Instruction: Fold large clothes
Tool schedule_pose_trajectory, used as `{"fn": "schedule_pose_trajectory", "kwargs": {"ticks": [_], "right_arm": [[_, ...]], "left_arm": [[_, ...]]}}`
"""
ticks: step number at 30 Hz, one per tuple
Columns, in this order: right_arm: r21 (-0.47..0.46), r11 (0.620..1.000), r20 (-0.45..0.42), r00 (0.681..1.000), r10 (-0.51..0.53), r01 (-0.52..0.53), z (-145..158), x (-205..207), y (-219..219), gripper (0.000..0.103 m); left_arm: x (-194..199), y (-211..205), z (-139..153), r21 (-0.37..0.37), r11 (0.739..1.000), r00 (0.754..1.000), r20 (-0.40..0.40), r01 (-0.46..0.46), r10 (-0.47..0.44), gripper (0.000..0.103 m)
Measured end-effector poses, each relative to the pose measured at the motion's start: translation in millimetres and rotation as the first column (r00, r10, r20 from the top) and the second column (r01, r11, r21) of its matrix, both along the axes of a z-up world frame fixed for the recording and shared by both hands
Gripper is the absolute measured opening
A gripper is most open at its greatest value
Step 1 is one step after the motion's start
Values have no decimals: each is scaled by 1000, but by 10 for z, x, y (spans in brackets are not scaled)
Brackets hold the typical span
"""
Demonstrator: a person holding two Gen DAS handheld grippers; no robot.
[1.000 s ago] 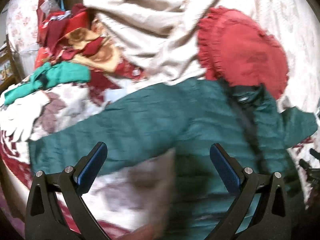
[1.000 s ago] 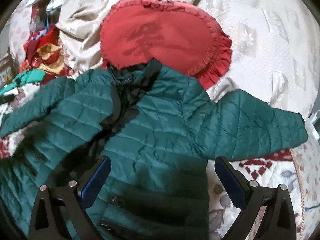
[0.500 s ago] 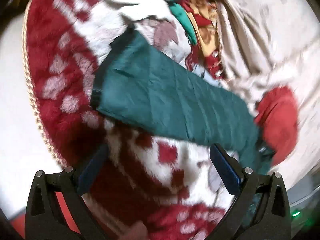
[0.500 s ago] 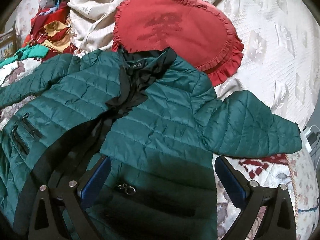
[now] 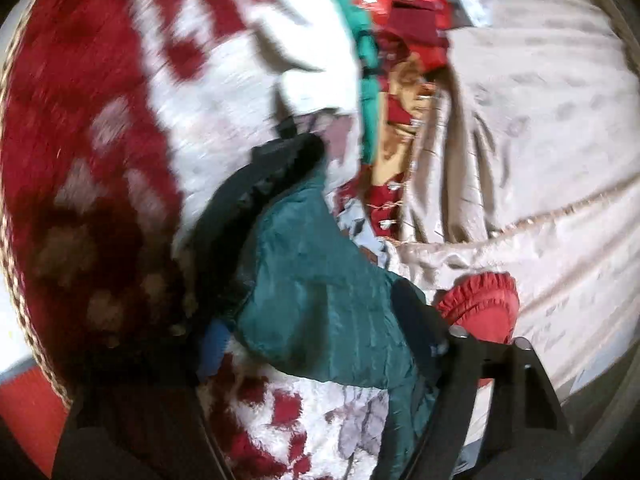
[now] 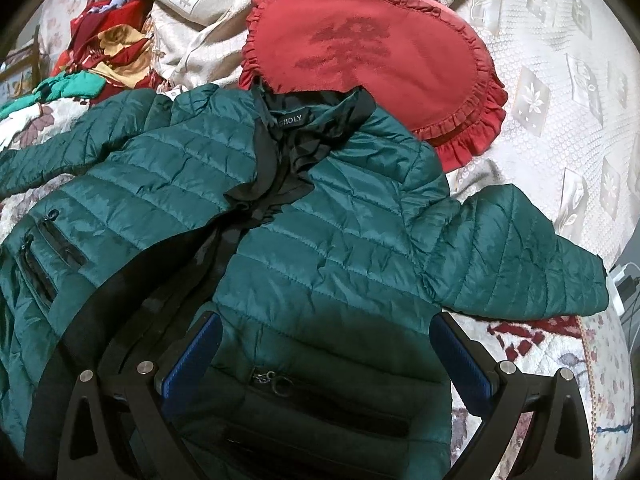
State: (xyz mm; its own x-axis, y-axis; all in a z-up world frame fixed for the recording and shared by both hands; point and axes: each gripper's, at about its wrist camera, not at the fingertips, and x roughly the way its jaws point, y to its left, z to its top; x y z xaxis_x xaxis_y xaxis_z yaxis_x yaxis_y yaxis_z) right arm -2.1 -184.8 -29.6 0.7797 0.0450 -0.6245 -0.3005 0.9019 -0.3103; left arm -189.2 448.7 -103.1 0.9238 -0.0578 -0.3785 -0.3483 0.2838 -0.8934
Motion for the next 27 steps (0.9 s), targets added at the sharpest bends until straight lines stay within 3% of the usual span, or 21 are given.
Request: {"fn": "schedule_pose_trajectory", "kwargs": {"ticks": [3, 11, 12, 14, 16, 21, 23, 27], "right_arm": [[-13, 1000, -15, 1000, 2, -2, -39, 11, 18, 103], [-41, 999, -103, 994, -27, 23, -196, 84, -32, 103], [-28, 999, -122, 992, -23, 20, -213, 90, -47, 103], [-7, 1000, -174, 985, -18, 17, -271, 116, -67, 103], [9, 1000, -237, 971, -26, 29, -353, 166, -85, 103], [85, 994, -315, 949, -32, 62, -442, 227, -195, 103], [114, 991, -338, 941, -31, 74, -479, 228, -248, 103], [110, 991, -331, 943, -41, 81, -468, 191, -244, 103]], "left_arm": [[83, -12, 8, 30, 1000, 998, -69, -2, 5, 64], [92, -11, 10, 15, 996, 991, -100, -89, 90, 61], [105, -22, 15, 22, 996, 987, -130, -89, 91, 41], [158, -32, -1, 29, 997, 972, -223, -72, 76, 13], [157, -64, 52, 55, 996, 969, -232, -72, 83, 12], [168, -269, 520, 230, 971, 965, -232, -69, 124, 9], [207, -398, 815, 298, 952, 972, -198, -63, 126, 8], [304, -688, 1297, 345, 939, 996, -83, -7, 37, 8]]}}
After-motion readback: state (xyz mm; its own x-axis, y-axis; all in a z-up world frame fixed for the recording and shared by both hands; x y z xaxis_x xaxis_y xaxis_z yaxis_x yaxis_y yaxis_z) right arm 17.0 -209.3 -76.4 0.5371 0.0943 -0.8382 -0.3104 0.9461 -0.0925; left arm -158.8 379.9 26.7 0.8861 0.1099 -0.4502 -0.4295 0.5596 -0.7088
